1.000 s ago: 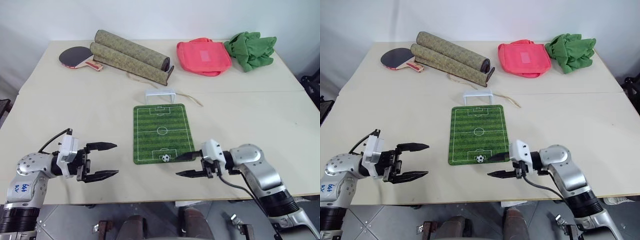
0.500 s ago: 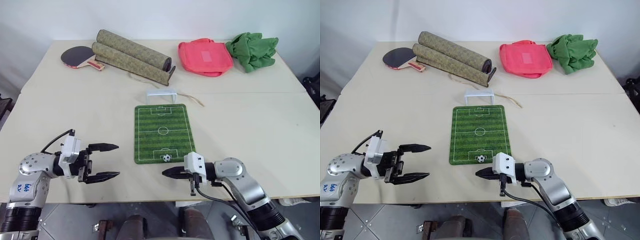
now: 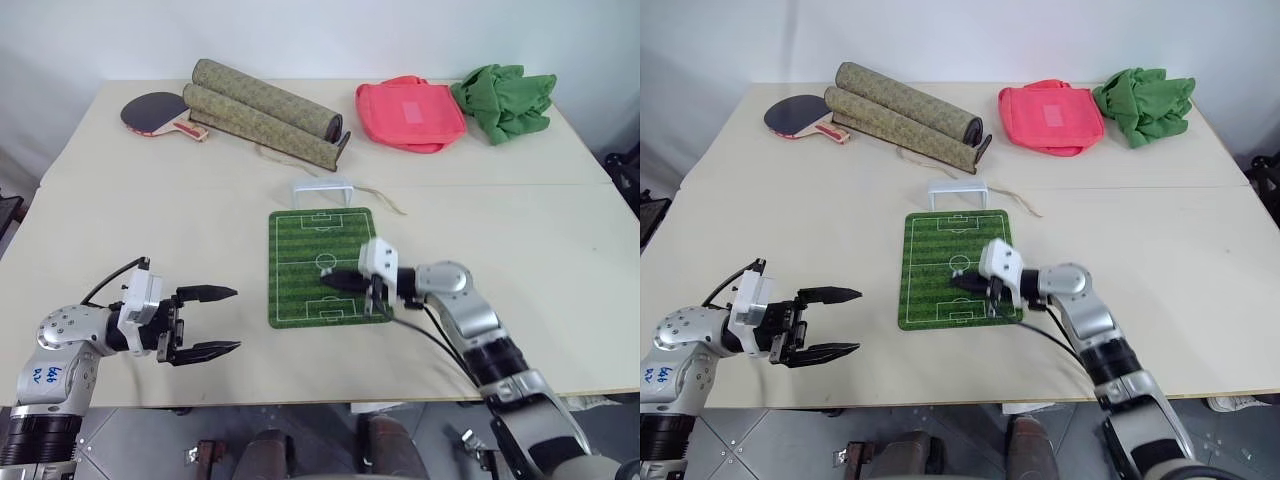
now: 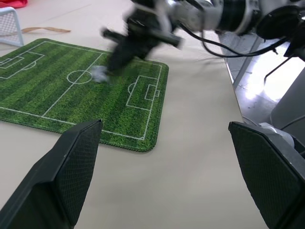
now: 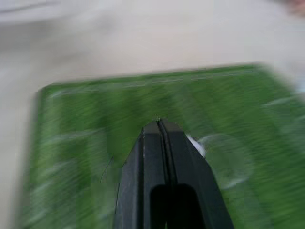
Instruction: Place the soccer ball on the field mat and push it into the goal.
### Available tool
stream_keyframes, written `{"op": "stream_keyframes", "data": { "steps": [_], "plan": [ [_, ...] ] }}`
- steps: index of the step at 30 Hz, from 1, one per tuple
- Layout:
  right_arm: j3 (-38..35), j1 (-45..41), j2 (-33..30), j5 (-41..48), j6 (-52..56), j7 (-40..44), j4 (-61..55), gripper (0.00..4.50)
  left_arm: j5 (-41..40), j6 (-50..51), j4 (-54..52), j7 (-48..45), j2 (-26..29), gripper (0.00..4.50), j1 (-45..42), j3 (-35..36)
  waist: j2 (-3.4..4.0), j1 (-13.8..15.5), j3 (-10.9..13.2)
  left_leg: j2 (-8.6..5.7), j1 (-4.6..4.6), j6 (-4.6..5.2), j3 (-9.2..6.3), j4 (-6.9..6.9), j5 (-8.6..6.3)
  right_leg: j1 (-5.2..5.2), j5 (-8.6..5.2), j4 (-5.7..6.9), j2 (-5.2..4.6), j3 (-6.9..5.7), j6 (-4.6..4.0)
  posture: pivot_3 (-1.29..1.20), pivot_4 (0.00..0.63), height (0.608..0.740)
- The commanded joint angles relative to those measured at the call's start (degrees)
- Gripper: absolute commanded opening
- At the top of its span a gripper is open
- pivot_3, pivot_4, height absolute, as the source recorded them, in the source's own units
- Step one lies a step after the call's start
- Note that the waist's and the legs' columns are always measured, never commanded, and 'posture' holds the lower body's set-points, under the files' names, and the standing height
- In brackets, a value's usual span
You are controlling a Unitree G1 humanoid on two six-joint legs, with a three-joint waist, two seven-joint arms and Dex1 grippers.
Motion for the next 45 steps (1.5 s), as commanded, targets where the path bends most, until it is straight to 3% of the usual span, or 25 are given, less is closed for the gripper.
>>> {"op": "stream_keyframes", "data": {
  "steps": [1,10,15,20,27,33,40,45],
  "plan": [
    [-0.3,1.4,1.5,1.7,2.6,-0.6,-4.1,0.02,-1.3,0.7,-2.6,0.9,0.1,4.50,1.4,1.3,0.00,0.0,0.0,0.00,0.00,0.00,-0.05,-0.01,0.00,0.00,0.00,0.02,0.00,-0.03,0.00,0.00,0.150,0.740],
    [-1.2,8.3,-1.2,5.2,2.7,4.8,-13.0,0.02,-1.5,1.3,-3.4,1.1,0.6,4.50,2.2,2.1,0.00,0.1,0.0,-0.05,-0.04,0.00,-0.05,-0.02,0.00,0.00,0.00,-0.02,-0.02,-0.05,-0.01,0.00,0.150,0.740],
    [-7.3,14.9,-8.1,11.1,-0.3,10.9,-17.8,0.02,-0.7,-0.1,-2.1,0.7,1.6,4.50,2.2,3.7,0.00,0.3,0.0,-0.06,-0.05,0.00,-0.03,-0.01,0.00,0.00,0.00,-0.04,-0.03,-0.04,-0.01,0.00,0.150,0.740],
    [-20.1,28.6,-20.8,15.7,-4.1,17.0,-20.5,0.02,2.5,-4.8,3.7,1.5,3.0,4.50,2.0,6.2,0.02,1.3,0.0,-0.06,-0.05,0.01,0.02,-0.09,-0.01,0.03,0.00,-0.17,-0.02,-0.06,0.00,0.00,0.150,0.740],
    [-30.0,38.9,-24.0,19.6,-4.4,14.6,-25.9,0.02,3.8,-6.4,6.7,6.4,2.8,4.50,0.3,8.1,0.01,1.6,0.0,0.05,0.14,0.01,0.32,-0.05,0.00,0.06,0.04,-0.03,0.00,0.09,-0.02,0.00,0.150,0.740],
    [-34.9,38.6,-22.3,21.8,-4.5,8.3,-29.0,1.92,4.9,-7.4,7.6,8.7,2.9,4.50,0.4,8.3,0.01,1.7,0.0,0.04,0.18,0.02,0.33,0.00,0.00,0.10,0.07,-0.01,-0.02,0.12,-0.02,0.00,0.150,0.740],
    [-36.5,39.7,-22.6,22.0,-5.1,6.6,-29.4,4.34,2.8,-5.6,8.2,13.6,1.8,4.50,-3.2,10.4,0.00,2.2,0.0,0.01,0.12,0.02,0.27,0.02,0.00,0.11,0.09,-0.06,-0.02,0.10,0.00,0.00,0.150,0.740],
    [-36.5,38.7,-21.5,24.7,-2.9,3.8,-30.2,4.46,0.2,-0.9,7.2,15.2,1.6,4.50,-5.1,11.3,0.01,1.9,0.0,0.03,0.13,0.02,0.27,0.01,0.00,0.11,0.09,-0.05,0.00,0.09,0.01,0.00,0.150,0.740]
  ]
}}
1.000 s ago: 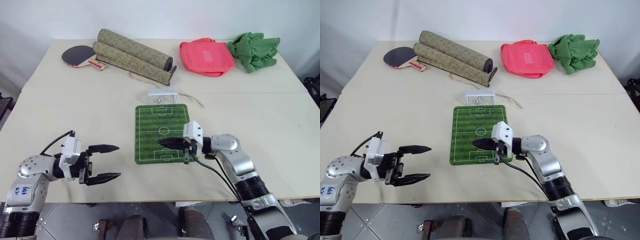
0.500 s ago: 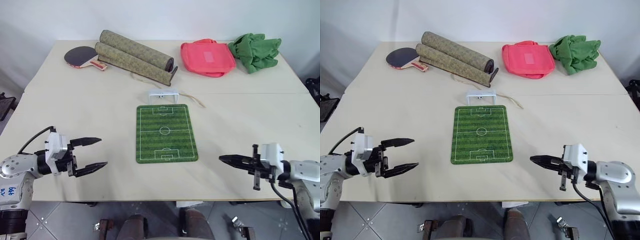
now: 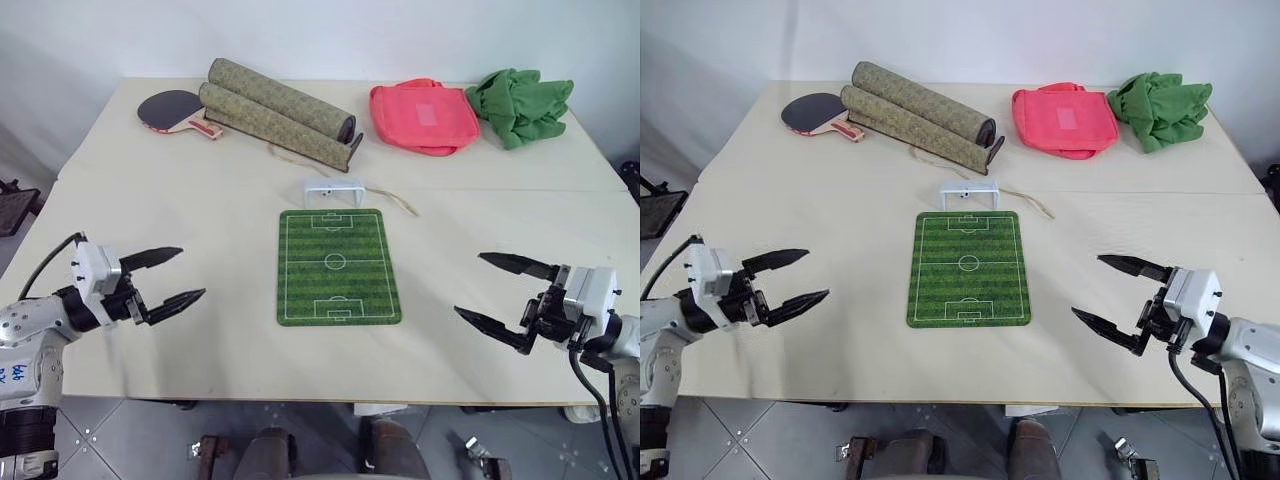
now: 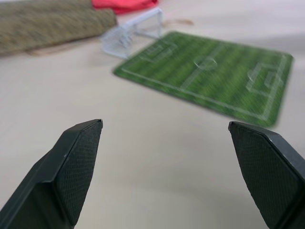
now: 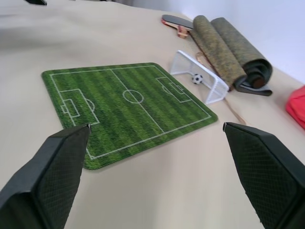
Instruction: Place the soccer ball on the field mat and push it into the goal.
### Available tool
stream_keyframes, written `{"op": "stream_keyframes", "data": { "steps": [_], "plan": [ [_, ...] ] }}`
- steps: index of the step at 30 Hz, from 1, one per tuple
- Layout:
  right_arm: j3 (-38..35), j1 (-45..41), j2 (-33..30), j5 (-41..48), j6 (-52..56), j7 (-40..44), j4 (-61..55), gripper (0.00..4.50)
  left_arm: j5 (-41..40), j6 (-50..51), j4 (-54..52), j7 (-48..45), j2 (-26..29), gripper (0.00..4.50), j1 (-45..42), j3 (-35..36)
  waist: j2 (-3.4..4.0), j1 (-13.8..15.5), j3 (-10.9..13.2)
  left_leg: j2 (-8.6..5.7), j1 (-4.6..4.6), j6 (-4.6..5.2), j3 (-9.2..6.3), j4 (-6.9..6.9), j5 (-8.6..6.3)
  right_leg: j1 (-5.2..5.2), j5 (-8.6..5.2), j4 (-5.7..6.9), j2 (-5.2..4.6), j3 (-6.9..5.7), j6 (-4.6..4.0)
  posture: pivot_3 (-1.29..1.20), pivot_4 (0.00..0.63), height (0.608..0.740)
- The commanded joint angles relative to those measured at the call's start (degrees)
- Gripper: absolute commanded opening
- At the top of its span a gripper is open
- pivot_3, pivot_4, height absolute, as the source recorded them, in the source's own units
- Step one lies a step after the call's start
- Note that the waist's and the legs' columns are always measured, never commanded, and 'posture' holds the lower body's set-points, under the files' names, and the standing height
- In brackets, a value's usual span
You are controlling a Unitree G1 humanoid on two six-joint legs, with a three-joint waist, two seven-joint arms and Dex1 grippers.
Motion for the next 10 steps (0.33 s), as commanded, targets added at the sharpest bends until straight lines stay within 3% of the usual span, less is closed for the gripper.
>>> {"op": "stream_keyframes", "data": {
  "steps": [1,10],
  "plan": [
    [-1.6,-0.7,1.2,2.7,1.0,-2.3,-2.5,4.46,-2.7,2.7,-1.9,0.3,0.2,4.50,-0.6,1.3,0.00,-0.1,0.0,0.00,0.01,0.00,0.00,0.00,0.00,0.00,0.00,0.01,0.00,0.00,0.00,0.00,0.150,0.740],
    [-0.2,-3.0,3.4,2.8,3.7,-7.1,-2.8,4.46,-2.9,6.2,-3.7,0.9,-0.9,4.50,-1.0,-0.3,0.00,-0.1,0.0,0.00,0.01,0.00,0.01,0.01,0.00,0.00,0.00,0.01,0.00,0.02,0.00,0.00,0.150,0.740]
  ]
}}
